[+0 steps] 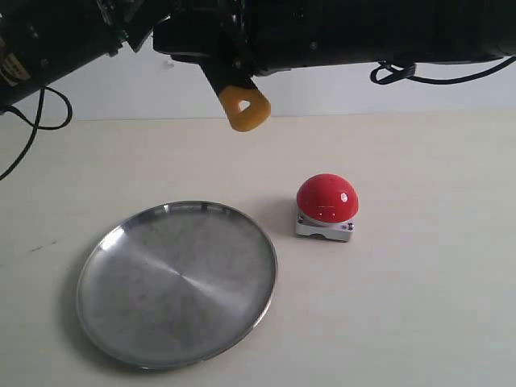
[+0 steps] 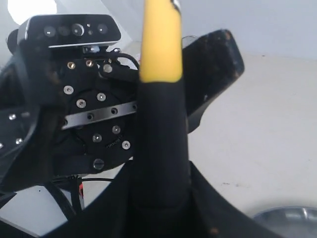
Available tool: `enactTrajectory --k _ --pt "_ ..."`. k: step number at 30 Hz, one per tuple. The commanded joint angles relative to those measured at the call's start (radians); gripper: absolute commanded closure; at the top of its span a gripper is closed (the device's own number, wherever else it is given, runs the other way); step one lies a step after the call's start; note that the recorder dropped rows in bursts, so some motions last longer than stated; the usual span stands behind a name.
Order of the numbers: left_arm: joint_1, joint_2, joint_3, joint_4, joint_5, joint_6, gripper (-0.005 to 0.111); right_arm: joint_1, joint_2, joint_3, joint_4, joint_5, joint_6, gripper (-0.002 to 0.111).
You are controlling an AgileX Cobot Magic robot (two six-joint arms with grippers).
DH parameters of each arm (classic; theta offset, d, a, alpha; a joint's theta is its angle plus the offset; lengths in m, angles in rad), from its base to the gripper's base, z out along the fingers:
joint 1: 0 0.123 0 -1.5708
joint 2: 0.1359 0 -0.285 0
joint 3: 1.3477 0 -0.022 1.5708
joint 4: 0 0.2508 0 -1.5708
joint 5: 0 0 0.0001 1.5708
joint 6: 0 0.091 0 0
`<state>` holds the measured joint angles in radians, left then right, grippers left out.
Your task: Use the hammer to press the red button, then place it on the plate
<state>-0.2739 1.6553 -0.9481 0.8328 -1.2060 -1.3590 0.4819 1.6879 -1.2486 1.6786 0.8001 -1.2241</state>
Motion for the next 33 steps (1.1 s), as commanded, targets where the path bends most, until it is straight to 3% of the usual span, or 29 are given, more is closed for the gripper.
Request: enactTrajectory --k 1,8,16,25,33 --pt "-0.003 -0.004 -0.009 -0.005 -0.015 0.007 0.053 0.001 -0.015 -0.014 0.031 0.047 -0.023 0.108" --pt "-0.003 -0.004 -0.009 0.003 -0.015 0.019 0.106 0.001 -0.015 -0.014 0.034 0.047 -0.023 0.108" --pt "-0.003 -0.004 -0.009 0.005 -0.015 0.035 0.107 0.001 -0.015 -0.014 0.023 0.043 -0.023 0.103" --pt "-0.003 -0.004 -0.009 0.003 -0.015 0.053 0.107 0.001 -0.015 -0.014 -0.020 0.039 -0.030 0.066" --pt "-0.003 -0.004 -0.009 -0.004 -0.015 0.073 0.107 0.001 -0.015 -0.014 -0.181 0.036 -0.023 0.035"
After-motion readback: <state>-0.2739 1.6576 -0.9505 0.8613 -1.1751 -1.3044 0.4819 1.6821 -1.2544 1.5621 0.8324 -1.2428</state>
